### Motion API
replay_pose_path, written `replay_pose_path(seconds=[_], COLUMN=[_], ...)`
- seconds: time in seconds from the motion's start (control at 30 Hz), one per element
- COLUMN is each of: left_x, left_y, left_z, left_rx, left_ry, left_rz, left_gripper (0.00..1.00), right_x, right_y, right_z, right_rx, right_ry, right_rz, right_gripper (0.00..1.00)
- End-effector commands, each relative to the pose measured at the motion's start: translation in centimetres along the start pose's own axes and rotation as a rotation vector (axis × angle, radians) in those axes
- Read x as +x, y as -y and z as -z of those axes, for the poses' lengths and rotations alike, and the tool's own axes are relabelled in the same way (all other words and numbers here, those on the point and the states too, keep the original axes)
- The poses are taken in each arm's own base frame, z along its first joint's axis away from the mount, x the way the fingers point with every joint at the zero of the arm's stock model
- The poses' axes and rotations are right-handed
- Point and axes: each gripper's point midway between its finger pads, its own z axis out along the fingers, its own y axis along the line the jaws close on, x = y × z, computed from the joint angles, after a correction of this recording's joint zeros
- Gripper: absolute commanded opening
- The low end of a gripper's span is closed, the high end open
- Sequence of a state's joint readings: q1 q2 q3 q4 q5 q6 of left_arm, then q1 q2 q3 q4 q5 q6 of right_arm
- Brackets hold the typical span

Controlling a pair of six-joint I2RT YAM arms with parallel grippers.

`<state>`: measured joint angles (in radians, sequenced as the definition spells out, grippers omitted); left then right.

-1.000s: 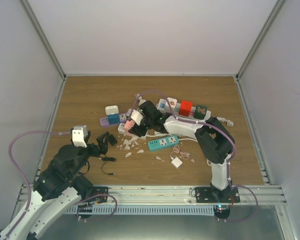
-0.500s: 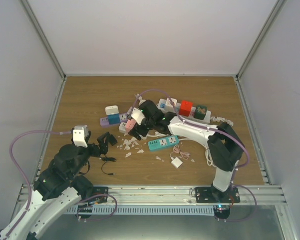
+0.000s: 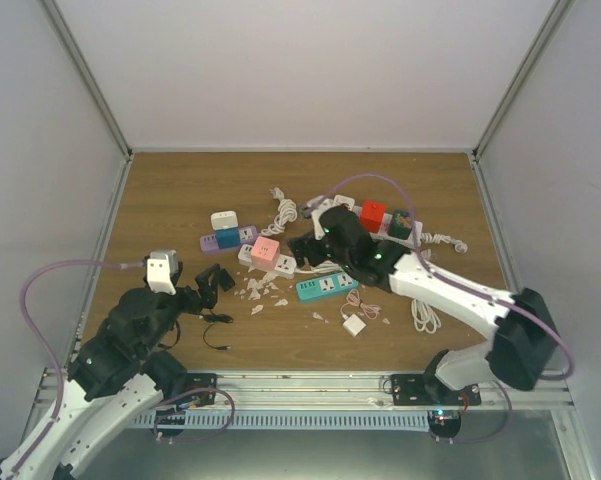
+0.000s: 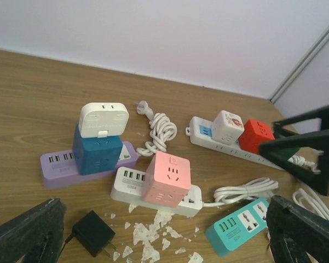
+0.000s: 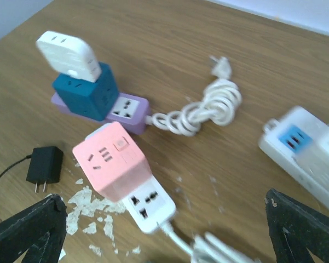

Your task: Insert the plug

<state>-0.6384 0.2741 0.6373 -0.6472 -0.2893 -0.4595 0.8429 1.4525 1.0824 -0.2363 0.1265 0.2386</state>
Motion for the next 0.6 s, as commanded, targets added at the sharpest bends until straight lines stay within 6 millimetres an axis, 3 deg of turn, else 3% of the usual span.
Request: replay_pose_path(seconds=[0.0, 0.07, 0.13, 0.33, 0.47, 0.57], left_x=[-0.5, -0.6, -0.5, 0.0, -0.2, -0.1], left_y=[0.5, 1.3, 3.5, 7.7, 8.5, 8.3], left_z=[-0.6, -0.7, -0.6, -1.5, -1.9, -2.1], left_rx=[0.015, 0.053, 0.175, 0.356, 0.383, 0.377], left_ry=[0.015, 0.014, 0.001, -0.106, -0.11, -0.102], left_rz=[-0.006, -0.026, -0.069, -0.1, -0.076, -0.066], left_gripper=[0.99, 0.99, 0.99, 0.99, 0.99, 0.99], right_x=[3.7, 7.0, 10.2, 18.1, 21.2, 22.0], right_y=[3.6, 5.0, 6.2, 7.7, 7.8, 7.1], right_z=[3.1, 4.2, 5.3, 7.5, 7.7, 7.7], right_rx=[0.172, 0.244, 0.305, 0.379, 0.431, 0.443], right_ry=[-0.033, -0.097, -0.153, -0.258, -0.346, -0.377], right_rz=[-0.237, -0.298, -0.353, -0.481, -0.509, -0.496], right_gripper=[0.97, 0.98, 0.99, 0.96, 0.9, 0.89])
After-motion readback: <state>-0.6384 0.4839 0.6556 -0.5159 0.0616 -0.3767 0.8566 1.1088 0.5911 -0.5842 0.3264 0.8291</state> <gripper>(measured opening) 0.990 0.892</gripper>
